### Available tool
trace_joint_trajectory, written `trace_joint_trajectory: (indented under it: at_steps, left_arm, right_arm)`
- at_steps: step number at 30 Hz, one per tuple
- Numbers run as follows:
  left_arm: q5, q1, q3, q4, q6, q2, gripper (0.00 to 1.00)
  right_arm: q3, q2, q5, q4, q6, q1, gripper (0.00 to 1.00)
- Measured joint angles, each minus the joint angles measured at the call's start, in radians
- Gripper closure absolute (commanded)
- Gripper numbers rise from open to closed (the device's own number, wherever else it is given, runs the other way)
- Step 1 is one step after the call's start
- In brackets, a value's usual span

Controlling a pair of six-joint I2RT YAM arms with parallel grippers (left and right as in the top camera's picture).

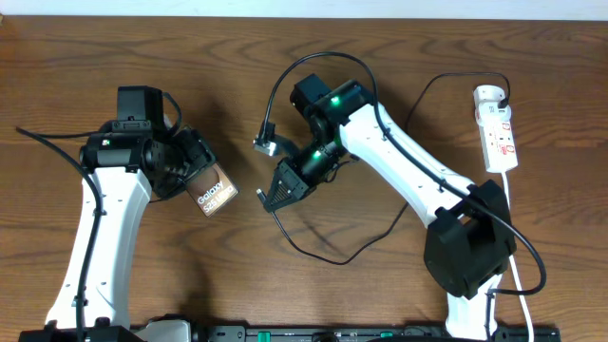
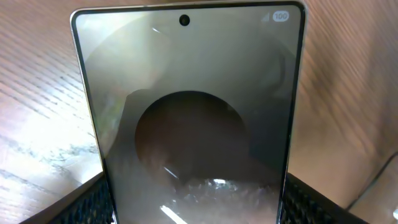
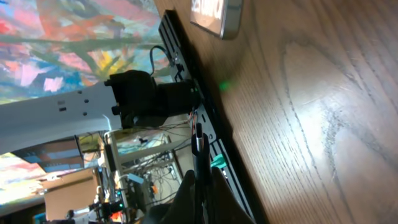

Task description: Plug charger to phone and switch on socket

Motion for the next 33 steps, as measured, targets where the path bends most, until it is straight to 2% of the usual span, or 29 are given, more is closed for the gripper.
trace_joint_trajectory:
  at_steps: [11,19,33]
  left_arm:
    - [0.138,0.0,0.0,0.005,0.045,0.0,0.93]
    - [0.232,0.0,0.0,0.046,0.052,0.0,0.93]
    - [0.223,0.0,0.0,0.053,0.05,0.0,0.93]
  right_arm:
    - [-0.003,0.0,0.0,0.02,-0.002,0.03,0.99]
    - [-0.086,0.002,0.0,0.106,0.012,0.042,0.99]
    - [-0.098,0.004,-0.023,0.122,0.03,0.042,0.99]
